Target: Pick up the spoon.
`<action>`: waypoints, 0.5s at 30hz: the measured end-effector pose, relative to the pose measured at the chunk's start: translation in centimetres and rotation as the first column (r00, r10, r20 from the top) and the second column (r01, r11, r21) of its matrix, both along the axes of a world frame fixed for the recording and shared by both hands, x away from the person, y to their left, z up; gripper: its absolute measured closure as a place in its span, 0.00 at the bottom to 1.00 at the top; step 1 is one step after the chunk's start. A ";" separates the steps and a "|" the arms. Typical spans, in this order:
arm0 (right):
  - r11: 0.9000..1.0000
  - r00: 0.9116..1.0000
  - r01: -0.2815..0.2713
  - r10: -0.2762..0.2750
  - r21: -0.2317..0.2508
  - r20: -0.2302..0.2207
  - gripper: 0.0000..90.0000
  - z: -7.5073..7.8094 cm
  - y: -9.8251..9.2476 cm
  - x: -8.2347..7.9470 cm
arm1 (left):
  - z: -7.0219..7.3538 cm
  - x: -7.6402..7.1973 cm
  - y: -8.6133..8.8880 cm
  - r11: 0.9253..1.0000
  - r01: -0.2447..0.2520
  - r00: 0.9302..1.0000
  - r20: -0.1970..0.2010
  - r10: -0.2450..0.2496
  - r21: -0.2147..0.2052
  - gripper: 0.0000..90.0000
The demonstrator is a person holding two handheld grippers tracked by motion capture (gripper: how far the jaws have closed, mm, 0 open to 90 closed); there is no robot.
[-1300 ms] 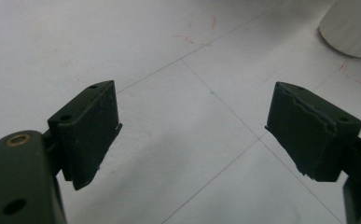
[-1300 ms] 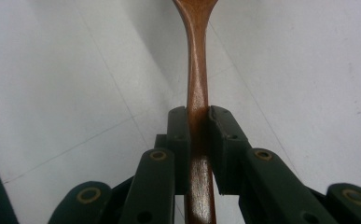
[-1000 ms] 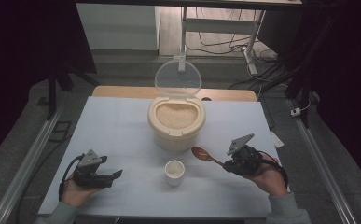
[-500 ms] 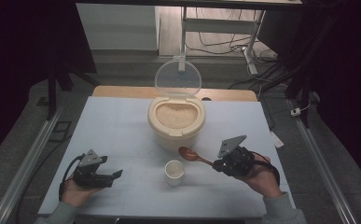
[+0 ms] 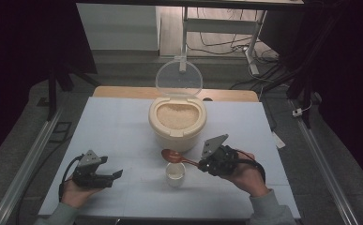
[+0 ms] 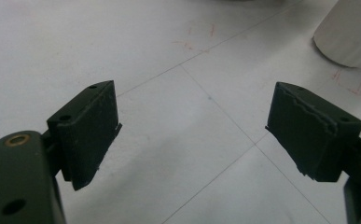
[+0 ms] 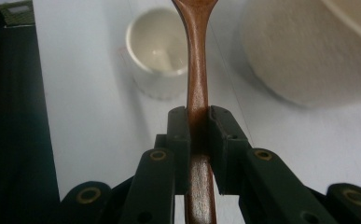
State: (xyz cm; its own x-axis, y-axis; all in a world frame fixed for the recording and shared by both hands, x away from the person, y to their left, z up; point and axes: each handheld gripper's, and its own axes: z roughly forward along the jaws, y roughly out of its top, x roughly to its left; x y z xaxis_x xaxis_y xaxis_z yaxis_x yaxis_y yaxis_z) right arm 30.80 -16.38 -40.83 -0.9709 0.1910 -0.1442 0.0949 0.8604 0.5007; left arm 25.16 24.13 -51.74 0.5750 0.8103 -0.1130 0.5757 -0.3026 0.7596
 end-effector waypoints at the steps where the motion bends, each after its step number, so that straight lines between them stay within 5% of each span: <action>1: 1.000 1.000 -0.008 0.008 0.001 0.002 0.87 0.0 0.4 0.0 | 0.0 0.0 0.0 1.000 0.000 1.000 0.001 0.000 -0.003 0.18; 8: 0.998 0.997 -0.069 0.069 -0.013 0.028 0.87 -0.1 2.5 -0.5 | 0.0 0.0 0.0 1.000 -0.001 1.000 0.000 0.001 0.003 0.18; 15: 0.998 0.998 -0.061 0.061 -0.023 0.021 0.87 -0.6 2.6 -0.5 | 0.5 -0.2 -0.4 1.000 0.017 1.000 0.012 -0.017 0.007 0.18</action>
